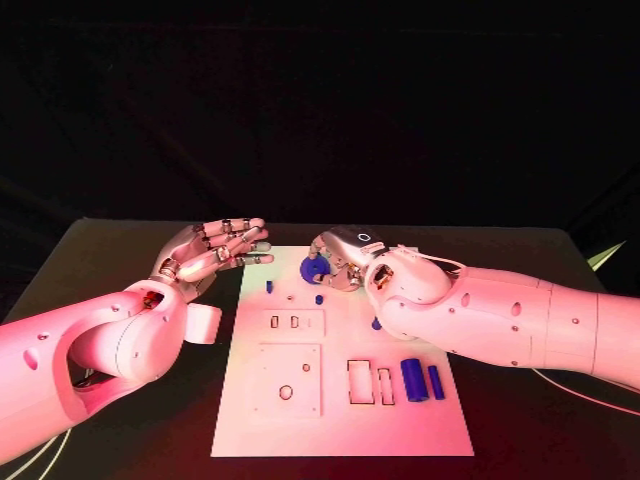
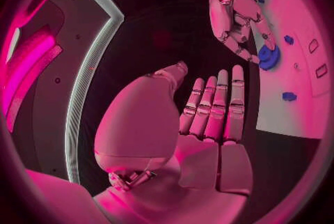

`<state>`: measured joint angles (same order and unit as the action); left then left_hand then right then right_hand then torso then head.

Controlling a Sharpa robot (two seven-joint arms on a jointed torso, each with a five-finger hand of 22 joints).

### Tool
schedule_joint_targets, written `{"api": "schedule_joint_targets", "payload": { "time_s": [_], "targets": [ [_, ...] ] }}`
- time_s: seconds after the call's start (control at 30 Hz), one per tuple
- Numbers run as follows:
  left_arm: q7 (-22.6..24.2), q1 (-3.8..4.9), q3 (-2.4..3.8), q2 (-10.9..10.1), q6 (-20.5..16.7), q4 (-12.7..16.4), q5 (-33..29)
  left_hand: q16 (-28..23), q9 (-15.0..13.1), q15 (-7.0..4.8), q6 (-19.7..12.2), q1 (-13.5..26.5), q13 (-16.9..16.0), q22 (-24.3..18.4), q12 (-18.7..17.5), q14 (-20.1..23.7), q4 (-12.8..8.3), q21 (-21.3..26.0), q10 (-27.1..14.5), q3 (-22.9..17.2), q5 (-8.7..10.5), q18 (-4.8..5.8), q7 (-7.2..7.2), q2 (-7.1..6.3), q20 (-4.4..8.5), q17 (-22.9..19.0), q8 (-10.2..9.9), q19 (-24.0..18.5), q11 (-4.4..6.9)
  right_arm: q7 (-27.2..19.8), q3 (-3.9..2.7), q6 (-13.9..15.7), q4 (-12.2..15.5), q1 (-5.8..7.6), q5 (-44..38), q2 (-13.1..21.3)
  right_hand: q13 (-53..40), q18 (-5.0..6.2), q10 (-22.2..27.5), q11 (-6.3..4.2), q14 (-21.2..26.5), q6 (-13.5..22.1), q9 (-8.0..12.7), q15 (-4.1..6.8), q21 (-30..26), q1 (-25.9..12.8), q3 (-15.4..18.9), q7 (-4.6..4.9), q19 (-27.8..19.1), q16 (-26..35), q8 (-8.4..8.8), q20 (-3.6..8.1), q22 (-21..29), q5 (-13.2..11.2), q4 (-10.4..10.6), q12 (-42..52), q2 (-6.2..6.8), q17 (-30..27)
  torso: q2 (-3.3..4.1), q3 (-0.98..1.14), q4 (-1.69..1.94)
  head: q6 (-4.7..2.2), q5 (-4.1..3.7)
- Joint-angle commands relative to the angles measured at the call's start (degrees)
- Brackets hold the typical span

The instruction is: Assemble the parts on the task board

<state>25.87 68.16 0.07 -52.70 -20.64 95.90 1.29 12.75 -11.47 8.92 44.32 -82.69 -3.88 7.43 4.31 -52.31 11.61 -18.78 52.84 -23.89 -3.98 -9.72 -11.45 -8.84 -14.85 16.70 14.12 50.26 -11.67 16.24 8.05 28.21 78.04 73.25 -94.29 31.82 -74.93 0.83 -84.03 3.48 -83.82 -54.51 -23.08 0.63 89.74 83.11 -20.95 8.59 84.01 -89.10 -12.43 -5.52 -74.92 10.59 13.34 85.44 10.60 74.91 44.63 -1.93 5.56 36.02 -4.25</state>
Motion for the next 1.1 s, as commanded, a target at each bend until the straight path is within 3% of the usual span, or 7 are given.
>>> {"api": "schedule_joint_targets", "payload": {
  "time_s": [0.03,0.47,0.73,1.1],
  "targets": [
    [0.21,0.08,0.05,0.08,1.07,0.07,-0.1,-0.01,0.05,0.31,-0.41,0.62,0.04,-0.01,0.09,0.09,0.01,-0.25,0.13,-0.32,0.38,-0.66,-3.38,0.16,0.12,0.05,0.21,0.07,-0.26,0.53,0.01,-0.52,-0.57,-0.22,-1.35,-0.56,-11.08,-0.83,-2.41,-0.52,-5.69,-1.46,-0.1,0.41,0.26,-0.05,-0.39,-0.91,5.99,-0.28,-0.18,0.47,-15.08,0.12,0.02,0.17,-0.28,12.77,0.02,0.04,-0.12,0.08,0.23],
    [0.01,0.09,0.05,0.15,1.26,-0.05,-0.1,-0.01,0.05,0.31,-0.41,0.62,0.04,-0.01,0.09,0.09,0.01,-0.25,0.13,-0.32,0.38,-0.66,-3.38,0.16,0.12,0.05,0.21,0.07,-0.26,0.76,0.03,-1.66,-2.58,-0.43,-1.31,-2.14,-10.72,-0.83,-2.07,-0.4,-5.67,-1.16,0.06,0.33,0.26,-0.93,-1.08,-0.75,5.99,-0.25,0.12,0.43,-15.08,0.06,-0.07,-0.27,0.16,12.66,0.0,0.11,-0.22,0.11,0.29],
    [-0.11,0.09,0.05,0.28,1.33,-0.2,-0.1,-0.05,0.06,0.34,-0.43,0.82,0.04,-0.03,0.09,0.14,-0.04,-0.27,0.13,-0.34,0.41,-0.66,-3.41,0.11,0.1,0.13,0.24,0.03,-0.29,0.32,0.03,-2.27,-3.38,-0.43,-1.09,-3.03,-9.58,-0.83,-0.91,0.55,-5.66,1.52,1.0,-0.46,0.26,-3.06,-2.92,0.35,5.99,-0.24,2.25,-0.21,-15.08,-0.01,-0.67,-1.67,1.53,12.67,0.0,0.12,-0.23,0.32,0.28],
    [-0.23,0.09,0.05,0.21,1.29,-0.23,-0.1,-0.06,0.07,0.34,-0.45,0.84,0.05,-0.03,0.07,0.14,-0.05,-0.27,0.1,-0.35,0.41,-0.66,-3.43,0.1,0.1,0.14,0.24,0.02,-0.3,0.56,0.04,-3.42,-4.1,-0.43,-0.57,-3.51,-8.45,-0.83,0.28,1.14,-5.65,4.82,2.06,-1.02,0.26,-5.72,-3.23,0.93,5.99,-0.24,5.09,-0.79,-15.08,-0.12,-0.66,-3.07,2.66,12.69,0.0,0.06,-0.18,0.36,0.21]
  ]
}}
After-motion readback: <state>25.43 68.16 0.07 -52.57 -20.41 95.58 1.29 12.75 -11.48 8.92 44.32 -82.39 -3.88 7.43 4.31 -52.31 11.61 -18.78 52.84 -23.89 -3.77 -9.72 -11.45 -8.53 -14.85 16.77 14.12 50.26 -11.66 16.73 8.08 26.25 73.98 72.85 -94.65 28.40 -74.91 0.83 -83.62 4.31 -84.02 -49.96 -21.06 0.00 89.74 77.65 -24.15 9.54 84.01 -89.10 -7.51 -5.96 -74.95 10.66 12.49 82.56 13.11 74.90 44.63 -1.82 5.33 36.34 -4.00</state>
